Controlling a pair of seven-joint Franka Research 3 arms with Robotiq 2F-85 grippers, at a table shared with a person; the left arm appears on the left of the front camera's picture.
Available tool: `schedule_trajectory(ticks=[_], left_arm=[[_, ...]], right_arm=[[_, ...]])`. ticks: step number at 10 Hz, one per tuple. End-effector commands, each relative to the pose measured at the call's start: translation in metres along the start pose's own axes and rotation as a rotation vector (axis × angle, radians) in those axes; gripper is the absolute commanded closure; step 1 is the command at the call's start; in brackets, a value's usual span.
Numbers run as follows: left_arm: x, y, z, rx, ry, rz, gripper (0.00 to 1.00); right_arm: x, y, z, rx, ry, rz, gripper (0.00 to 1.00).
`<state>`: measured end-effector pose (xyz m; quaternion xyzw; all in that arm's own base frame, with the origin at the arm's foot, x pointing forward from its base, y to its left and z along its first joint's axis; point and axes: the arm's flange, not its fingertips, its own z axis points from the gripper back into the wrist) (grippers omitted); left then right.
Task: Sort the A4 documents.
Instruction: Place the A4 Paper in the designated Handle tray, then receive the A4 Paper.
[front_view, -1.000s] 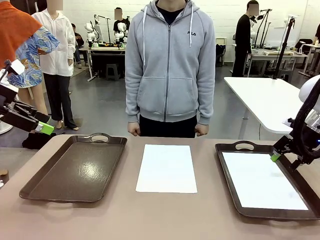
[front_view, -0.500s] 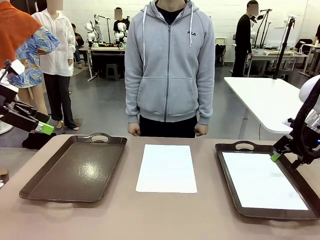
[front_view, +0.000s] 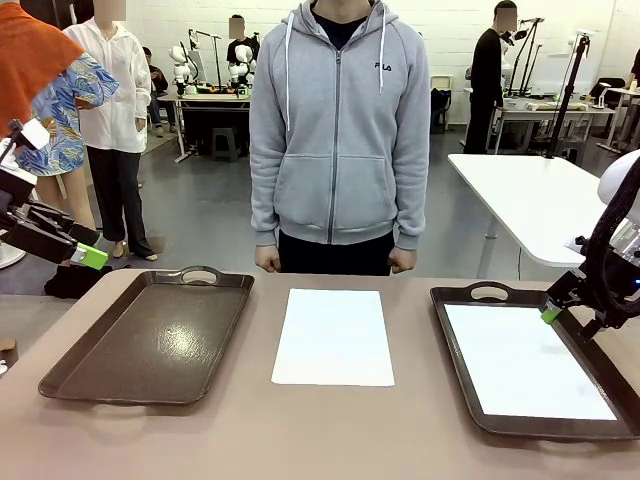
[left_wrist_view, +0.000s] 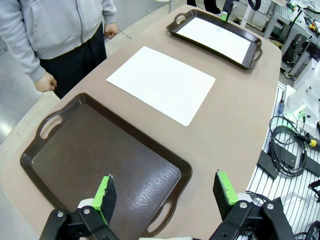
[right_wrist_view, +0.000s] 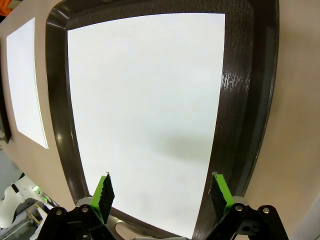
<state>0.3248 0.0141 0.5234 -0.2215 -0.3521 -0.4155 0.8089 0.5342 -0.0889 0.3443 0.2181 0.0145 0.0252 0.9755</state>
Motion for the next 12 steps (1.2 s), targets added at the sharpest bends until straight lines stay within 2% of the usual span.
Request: schedule_trajectory(ticks=[1, 12], left_arm=[[-0.0011, 0.0023, -0.0003, -0.014, -0.016, -0.018, 0.0], [-0.0011, 0.0023, -0.0003, -0.014, -0.016, -0.018, 0.0]], right_arm=[[0.0002, 0.0002, 0.0002, 0.003, -0.003, 0.005, 0.0], [0.0002, 0.0002, 0.0002, 0.003, -0.003, 0.005, 0.0]])
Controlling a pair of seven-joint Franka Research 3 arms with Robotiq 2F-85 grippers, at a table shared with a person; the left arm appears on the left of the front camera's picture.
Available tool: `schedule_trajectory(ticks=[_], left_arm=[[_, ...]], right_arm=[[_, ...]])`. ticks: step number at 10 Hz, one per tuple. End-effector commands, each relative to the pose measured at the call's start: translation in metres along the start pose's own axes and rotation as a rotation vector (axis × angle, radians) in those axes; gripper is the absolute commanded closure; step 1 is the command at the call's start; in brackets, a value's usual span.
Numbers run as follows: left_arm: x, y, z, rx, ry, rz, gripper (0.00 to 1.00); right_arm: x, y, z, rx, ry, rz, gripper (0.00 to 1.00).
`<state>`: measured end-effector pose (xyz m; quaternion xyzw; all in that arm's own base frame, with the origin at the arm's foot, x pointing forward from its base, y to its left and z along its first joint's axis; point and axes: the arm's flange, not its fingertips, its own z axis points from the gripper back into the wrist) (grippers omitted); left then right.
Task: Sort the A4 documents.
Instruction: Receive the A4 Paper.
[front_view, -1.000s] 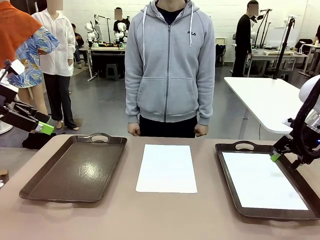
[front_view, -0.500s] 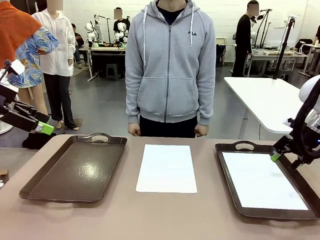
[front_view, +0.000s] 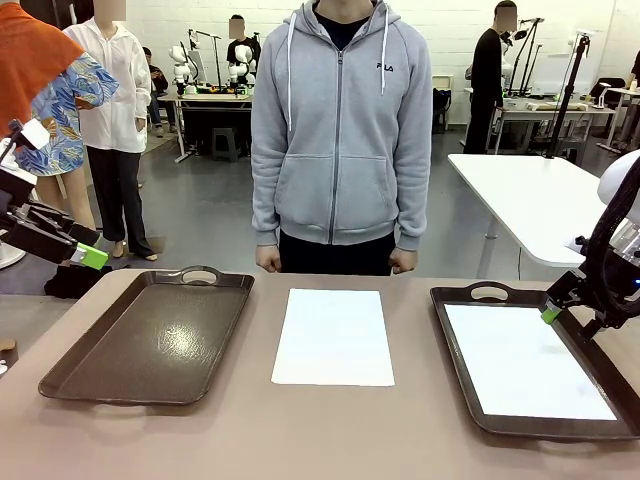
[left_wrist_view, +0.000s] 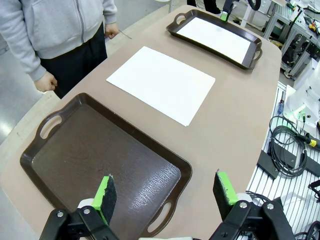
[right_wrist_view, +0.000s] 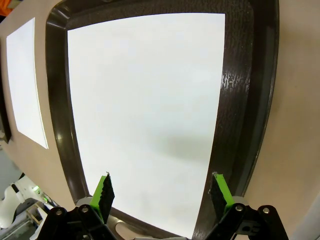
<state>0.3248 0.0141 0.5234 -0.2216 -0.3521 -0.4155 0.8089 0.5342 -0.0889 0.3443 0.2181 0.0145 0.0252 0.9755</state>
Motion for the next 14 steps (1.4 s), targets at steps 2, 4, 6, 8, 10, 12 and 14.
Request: schedule_trajectory(ticks=[2, 4, 6, 8, 10, 12, 14], left_arm=[[-0.001, 0.002, 0.0, -0.014, -0.016, -0.018, 0.0], [-0.001, 0.002, 0.0, -0.014, -0.016, -0.018, 0.0], [-0.001, 0.002, 0.0, -0.014, -0.016, -0.018, 0.0], [-0.001, 0.002, 0.0, -0.014, -0.016, -0.018, 0.0], [-0.001, 0.002, 0.0, -0.014, -0.016, -0.018, 0.0], [-0.001, 0.002, 0.0, -0.014, -0.016, -0.018, 0.0], [-0.001, 0.002, 0.0, -0.014, -0.016, -0.018, 0.0]], right_arm=[[0.0, 0.0, 0.0, 0.003, -0.003, 0.005, 0.0], [-0.017, 0.004, 0.014, -0.072, -0.155, 0.03, 0.0], [-0.042, 0.026, 0.049, -0.099, -0.334, 0.085, 0.0], [-0.068, 0.062, 0.086, -0.06, -0.463, 0.199, 0.0], [-0.075, 0.097, 0.112, 0.055, -0.519, 0.352, 0.0], [-0.087, 0.138, 0.141, 0.183, -0.591, 0.556, 0.0], [-0.095, 0.166, 0.159, 0.264, -0.65, 0.693, 0.0]])
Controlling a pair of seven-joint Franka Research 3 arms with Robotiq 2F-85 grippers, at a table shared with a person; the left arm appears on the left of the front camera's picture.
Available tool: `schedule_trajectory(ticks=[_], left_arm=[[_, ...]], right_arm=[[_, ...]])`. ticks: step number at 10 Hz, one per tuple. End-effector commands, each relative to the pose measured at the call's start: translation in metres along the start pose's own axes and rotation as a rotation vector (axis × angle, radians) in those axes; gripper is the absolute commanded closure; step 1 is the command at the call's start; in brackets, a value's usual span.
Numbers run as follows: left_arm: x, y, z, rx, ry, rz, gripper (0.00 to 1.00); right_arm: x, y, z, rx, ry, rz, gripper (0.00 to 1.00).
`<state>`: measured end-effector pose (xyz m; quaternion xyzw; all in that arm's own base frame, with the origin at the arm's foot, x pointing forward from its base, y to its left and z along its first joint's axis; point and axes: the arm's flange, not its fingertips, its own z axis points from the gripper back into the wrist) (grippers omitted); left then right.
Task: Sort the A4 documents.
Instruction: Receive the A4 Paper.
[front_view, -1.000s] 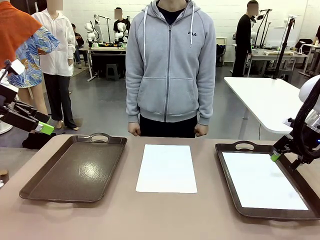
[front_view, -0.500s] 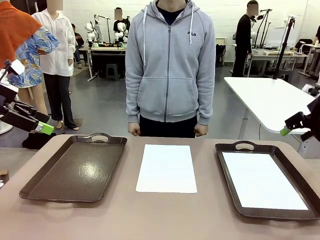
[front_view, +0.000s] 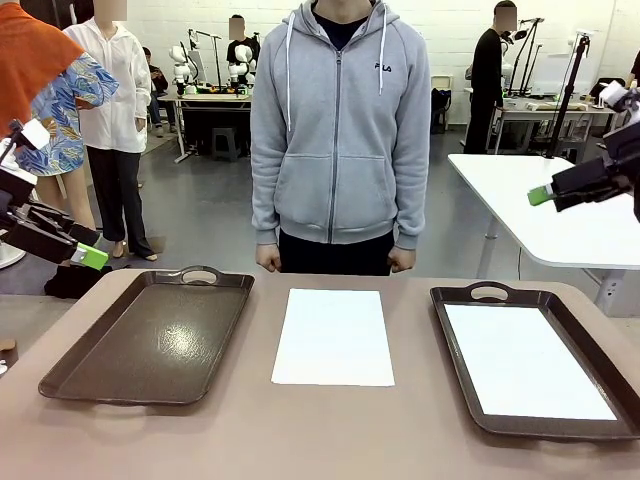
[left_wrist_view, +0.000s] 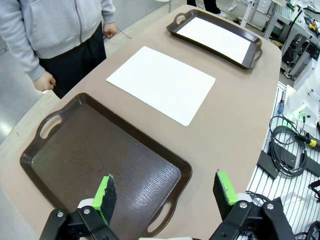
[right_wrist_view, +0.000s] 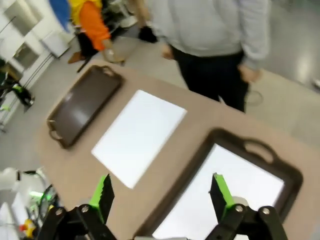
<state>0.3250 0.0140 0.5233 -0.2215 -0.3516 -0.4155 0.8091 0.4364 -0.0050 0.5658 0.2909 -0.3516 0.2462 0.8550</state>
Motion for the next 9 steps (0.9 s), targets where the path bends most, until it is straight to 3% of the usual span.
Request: schedule_trajectory(ticks=[1, 4, 9], left_arm=[[-0.001, 0.002, 0.0, -0.014, -0.017, -0.019, 0.0], [-0.001, 0.002, 0.0, -0.014, -0.017, -0.019, 0.0], [-0.001, 0.002, 0.0, -0.014, -0.017, -0.019, 0.0]], right_arm=[[0.001, 0.005, 0.001, 0.153, -0.054, 0.12, 0.0], [0.003, 0.037, 0.0, 0.259, 0.002, 0.292, 0.0], [-0.02, 0.065, 0.017, 0.307, -0.026, 0.449, 0.0]])
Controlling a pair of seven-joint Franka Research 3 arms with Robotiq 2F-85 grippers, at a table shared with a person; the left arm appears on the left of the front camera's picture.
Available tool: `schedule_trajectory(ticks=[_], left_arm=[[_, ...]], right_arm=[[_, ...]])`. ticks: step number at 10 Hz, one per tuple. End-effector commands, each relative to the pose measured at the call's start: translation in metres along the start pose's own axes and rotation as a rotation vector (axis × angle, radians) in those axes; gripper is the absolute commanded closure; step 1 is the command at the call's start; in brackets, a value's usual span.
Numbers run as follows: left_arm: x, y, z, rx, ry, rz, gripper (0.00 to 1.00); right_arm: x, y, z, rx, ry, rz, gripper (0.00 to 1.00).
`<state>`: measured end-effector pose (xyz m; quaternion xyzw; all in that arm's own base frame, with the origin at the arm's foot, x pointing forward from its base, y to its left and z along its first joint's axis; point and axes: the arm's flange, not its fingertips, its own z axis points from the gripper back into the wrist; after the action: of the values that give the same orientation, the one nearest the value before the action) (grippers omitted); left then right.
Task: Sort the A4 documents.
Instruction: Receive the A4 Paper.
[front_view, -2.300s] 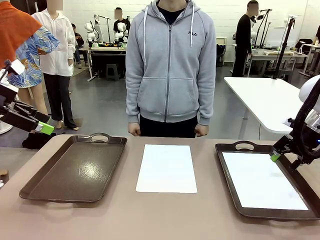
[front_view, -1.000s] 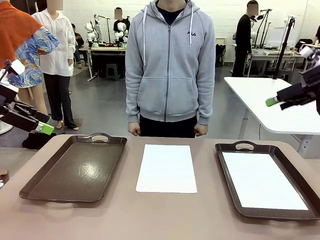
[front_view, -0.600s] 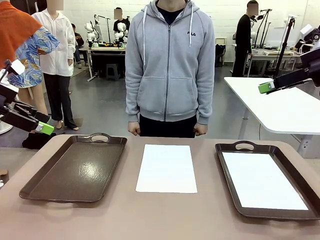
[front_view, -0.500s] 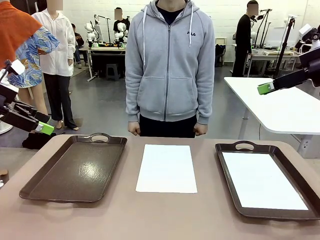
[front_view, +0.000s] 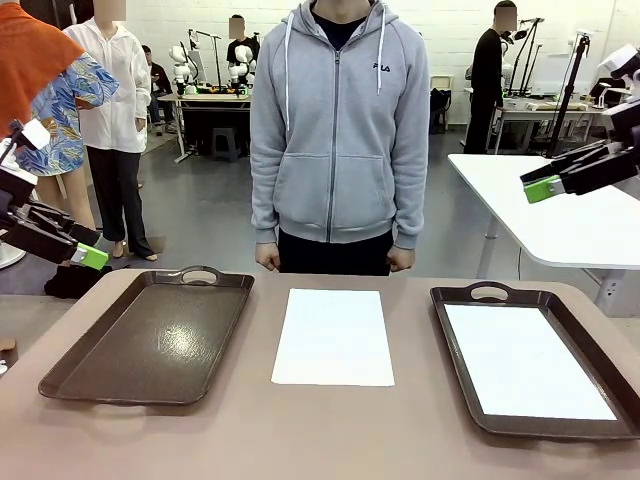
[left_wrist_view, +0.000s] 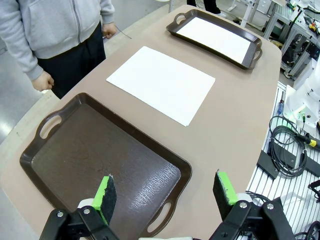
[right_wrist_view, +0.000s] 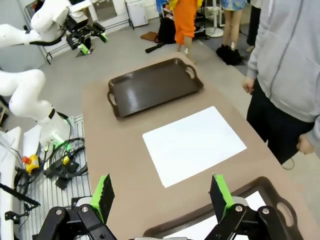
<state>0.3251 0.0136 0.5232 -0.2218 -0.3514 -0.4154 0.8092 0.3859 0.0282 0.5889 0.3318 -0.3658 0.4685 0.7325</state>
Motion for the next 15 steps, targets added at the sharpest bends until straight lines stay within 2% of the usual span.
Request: schedule_trajectory(ticks=[1, 9, 11, 15], left_arm=[[-0.001, 0.002, 0.0, -0.014, -0.017, -0.019, 0.0], [-0.001, 0.002, 0.0, -0.014, -0.017, -0.019, 0.0], [-0.001, 0.002, 0.0, -0.014, -0.017, -0.019, 0.0], [-0.001, 0.002, 0.0, -0.014, -0.017, -0.019, 0.0]], right_arm=[[-0.012, 0.012, 0.004, 0.013, -0.029, 0.042, 0.0], [-0.013, 0.019, -0.004, 0.059, 0.003, 0.055, 0.0], [-0.014, 0.023, -0.01, 0.09, 0.062, 0.059, 0.0], [-0.014, 0.021, -0.028, 0.105, 0.076, 0.04, 0.0]])
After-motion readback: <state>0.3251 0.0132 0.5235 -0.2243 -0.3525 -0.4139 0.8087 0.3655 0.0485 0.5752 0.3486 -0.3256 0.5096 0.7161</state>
